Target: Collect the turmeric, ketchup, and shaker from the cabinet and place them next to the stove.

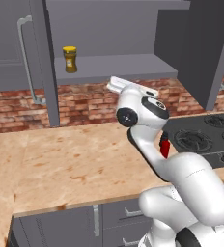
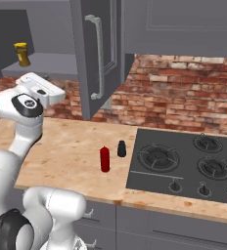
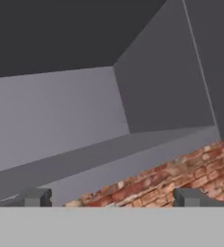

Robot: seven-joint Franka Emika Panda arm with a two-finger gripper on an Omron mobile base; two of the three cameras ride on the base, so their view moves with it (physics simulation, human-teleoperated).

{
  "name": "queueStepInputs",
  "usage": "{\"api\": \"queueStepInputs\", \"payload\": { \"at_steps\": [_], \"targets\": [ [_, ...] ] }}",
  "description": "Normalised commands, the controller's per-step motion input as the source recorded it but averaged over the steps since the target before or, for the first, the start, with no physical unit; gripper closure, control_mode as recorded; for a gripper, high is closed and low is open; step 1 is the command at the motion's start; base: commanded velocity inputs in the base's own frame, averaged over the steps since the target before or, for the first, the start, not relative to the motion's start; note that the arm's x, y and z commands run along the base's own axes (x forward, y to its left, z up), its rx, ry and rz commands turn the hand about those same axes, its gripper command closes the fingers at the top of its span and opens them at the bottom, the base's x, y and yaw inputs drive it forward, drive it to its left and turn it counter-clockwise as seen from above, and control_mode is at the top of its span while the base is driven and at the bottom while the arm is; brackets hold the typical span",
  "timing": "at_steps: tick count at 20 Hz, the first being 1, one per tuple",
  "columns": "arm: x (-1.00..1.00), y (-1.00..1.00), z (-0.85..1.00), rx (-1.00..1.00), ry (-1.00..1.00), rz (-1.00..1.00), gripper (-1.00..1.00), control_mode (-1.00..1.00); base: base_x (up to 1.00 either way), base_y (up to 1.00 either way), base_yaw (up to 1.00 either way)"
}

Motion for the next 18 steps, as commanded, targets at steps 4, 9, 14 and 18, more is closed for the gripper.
{"api": "queueStepInputs", "payload": {
  "at_steps": [4,9,14,18],
  "targets": [
    [0.00,0.25,0.43,0.00,0.01,0.28,-1.00,-1.00,0.00,0.00,0.00],
    [0.00,0.21,0.43,0.00,0.02,0.30,-1.00,-1.00,0.00,0.00,0.00],
    [-0.01,0.20,0.46,-0.05,0.00,0.28,-1.00,-1.00,0.00,0.00,0.00],
    [-0.02,0.17,0.43,-0.13,0.00,0.25,-1.00,-1.00,0.00,0.00,0.00]
  ]
}}
